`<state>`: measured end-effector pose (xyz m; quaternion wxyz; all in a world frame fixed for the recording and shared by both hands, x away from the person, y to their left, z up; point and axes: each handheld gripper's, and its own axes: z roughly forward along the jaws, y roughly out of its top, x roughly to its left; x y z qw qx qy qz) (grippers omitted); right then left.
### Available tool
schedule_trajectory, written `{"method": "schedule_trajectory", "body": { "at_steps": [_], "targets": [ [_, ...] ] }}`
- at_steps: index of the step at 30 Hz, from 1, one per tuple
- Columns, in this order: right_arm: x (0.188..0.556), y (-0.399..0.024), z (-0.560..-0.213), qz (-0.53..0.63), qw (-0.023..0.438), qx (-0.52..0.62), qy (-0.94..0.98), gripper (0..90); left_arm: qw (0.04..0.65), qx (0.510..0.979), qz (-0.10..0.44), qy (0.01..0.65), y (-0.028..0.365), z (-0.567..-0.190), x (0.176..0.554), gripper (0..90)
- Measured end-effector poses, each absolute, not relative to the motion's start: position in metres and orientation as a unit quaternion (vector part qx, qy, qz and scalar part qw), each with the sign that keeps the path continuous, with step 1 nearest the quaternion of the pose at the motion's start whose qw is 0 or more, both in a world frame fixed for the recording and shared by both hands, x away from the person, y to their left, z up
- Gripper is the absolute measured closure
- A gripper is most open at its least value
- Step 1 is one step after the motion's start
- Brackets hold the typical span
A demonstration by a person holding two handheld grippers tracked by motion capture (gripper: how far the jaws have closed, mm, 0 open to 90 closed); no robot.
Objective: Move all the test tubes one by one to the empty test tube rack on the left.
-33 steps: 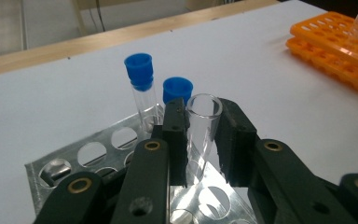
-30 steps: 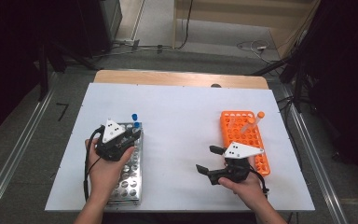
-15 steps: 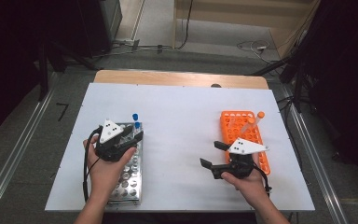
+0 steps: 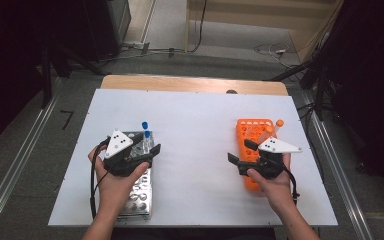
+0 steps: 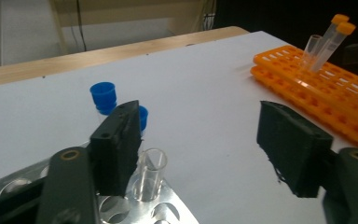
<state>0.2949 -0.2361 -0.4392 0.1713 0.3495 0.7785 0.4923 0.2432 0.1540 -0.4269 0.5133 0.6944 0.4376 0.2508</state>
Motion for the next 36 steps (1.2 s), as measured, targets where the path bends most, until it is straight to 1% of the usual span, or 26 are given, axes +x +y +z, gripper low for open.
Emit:
{"method": "schedule_trajectory", "body": {
  "at_steps": [6,11,16,18,21,25,29,32,36],
  "targets": [
    [0.304,-0.247,-0.442,0.481,0.187,0.381,0.767,18.7,0.537,0.690,0.231,0.426,0.149,-0.425,0.241,12.4],
    [0.312,-0.253,-0.445,0.467,0.193,0.396,0.767,20.1,0.547,0.699,0.223,0.403,0.142,-0.424,0.238,1.3],
    [0.324,-0.255,-0.449,0.448,0.193,0.419,0.766,23.7,0.560,0.699,0.215,0.389,0.139,-0.424,0.235,0.0],
    [0.328,-0.255,-0.450,0.442,0.200,0.429,0.761,26.4,0.564,0.698,0.214,0.387,0.139,-0.423,0.234,0.0],
    [0.336,-0.254,-0.449,0.442,0.199,0.438,0.757,32.5,0.564,0.698,0.213,0.386,0.139,-0.422,0.233,0.0],
    [0.346,-0.252,-0.450,0.430,0.205,0.449,0.756,43.3,0.566,0.697,0.210,0.387,0.140,-0.422,0.233,0.0],
    [0.353,-0.252,-0.457,0.413,0.203,0.466,0.756,54.2,0.566,0.696,0.209,0.389,0.140,-0.423,0.233,0.0],
    [0.356,-0.252,-0.458,0.405,0.202,0.473,0.756,58.9,0.567,0.696,0.208,0.389,0.139,-0.423,0.233,0.0],
    [0.360,-0.250,-0.459,0.387,0.202,0.479,0.761,61.3,0.566,0.697,0.207,0.388,0.137,-0.423,0.233,0.0]
  ]
}}
